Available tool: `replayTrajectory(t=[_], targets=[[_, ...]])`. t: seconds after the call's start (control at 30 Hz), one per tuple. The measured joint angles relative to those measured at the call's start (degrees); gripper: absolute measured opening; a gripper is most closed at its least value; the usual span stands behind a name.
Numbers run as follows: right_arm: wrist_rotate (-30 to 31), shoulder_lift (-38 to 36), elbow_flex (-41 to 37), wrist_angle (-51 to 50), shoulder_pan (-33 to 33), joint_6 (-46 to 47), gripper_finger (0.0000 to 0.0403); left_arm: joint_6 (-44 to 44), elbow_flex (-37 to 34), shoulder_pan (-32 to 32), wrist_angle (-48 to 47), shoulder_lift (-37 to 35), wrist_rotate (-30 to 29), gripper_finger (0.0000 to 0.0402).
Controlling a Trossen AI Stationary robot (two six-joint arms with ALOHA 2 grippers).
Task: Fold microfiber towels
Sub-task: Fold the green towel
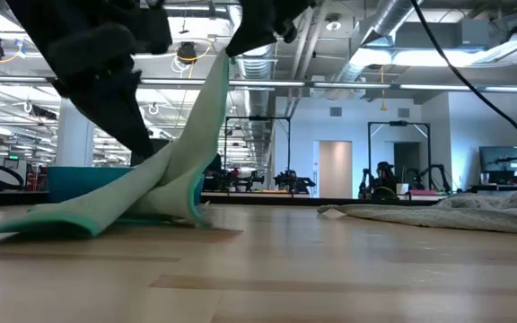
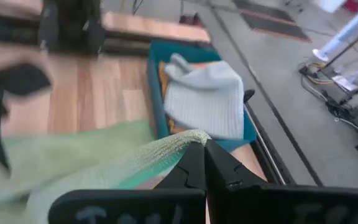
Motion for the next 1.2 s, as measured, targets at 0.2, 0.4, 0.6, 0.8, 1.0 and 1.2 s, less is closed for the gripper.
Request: replayTrajectory(t=[0.2,0.4,0.6,0.8,1.0,1.2], targets=[[-3.3,0.0,4.3,-13.4,0.7,-2.0,0.0008,-4.1,2.1,-0.1,-10.8,-0.7,-2.1,0.0135],[-3.6,0.0,6.1,-20.0,1.7,-2.0,0.0008,-1.4,2.1,-1.2,-12.4,-0.4,5.4,0.0135],[-3.5,0.0,6.2,-21.2,1.7,-2.0,0.0008,2.2,1.9,-6.1,-8.8,-0.3,14.9,0.0135],[-3.5,0.0,6.2,-20.8,1.4,-2.0,0.0009,0.9,1.9,-11.6,-1.5,0.2,15.3,0.0135],[-3.3,0.1,6.2,-19.3,0.6,-1.5,0.0015,1.7,2.0,-13.1,4.6,2.7,10.4,0.0135],[-3.4,0.1,6.2,-17.8,-0.2,-0.4,0.0012,4.4,1.9,-13.5,7.1,9.3,14.0,0.0135]])
